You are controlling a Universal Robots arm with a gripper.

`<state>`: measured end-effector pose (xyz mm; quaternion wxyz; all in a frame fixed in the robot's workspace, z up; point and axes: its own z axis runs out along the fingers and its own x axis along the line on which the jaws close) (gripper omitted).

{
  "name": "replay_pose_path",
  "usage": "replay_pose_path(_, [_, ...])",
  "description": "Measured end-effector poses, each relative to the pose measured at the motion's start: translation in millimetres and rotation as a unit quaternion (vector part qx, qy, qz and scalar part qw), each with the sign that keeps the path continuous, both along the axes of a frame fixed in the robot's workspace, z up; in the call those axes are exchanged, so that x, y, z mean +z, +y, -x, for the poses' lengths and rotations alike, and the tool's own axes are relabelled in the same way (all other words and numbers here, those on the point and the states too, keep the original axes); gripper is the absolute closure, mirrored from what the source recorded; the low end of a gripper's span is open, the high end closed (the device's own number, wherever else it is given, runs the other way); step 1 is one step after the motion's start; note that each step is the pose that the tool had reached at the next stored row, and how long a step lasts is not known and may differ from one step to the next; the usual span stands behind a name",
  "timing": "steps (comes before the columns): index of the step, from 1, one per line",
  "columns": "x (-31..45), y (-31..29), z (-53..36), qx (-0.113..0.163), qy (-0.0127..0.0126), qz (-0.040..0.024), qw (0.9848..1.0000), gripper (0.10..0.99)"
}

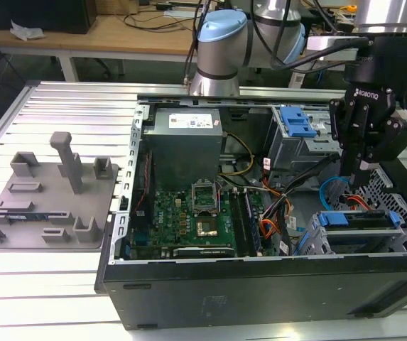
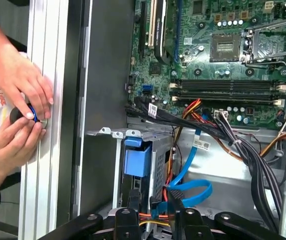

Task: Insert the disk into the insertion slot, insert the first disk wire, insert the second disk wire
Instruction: 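Insert the second disk wire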

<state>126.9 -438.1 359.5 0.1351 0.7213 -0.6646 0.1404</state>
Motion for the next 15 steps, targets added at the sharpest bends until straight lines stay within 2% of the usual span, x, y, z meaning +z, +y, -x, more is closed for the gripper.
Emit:
replay_pose_path(5, [-3.9, 0.1, -1.8, 0.002, 0.0000, 0.0004, 1.0000, 0.725])
replay_pose_path(9, [-6.6, 0.2, -1.8, 0.028, -0.0001, 0.0007, 0.9996, 0.725])
replay_pose_path(15, [-7.1, 0.7, -1.7, 0.028, 0.0000, 0.0015, 0.9996, 0.725])
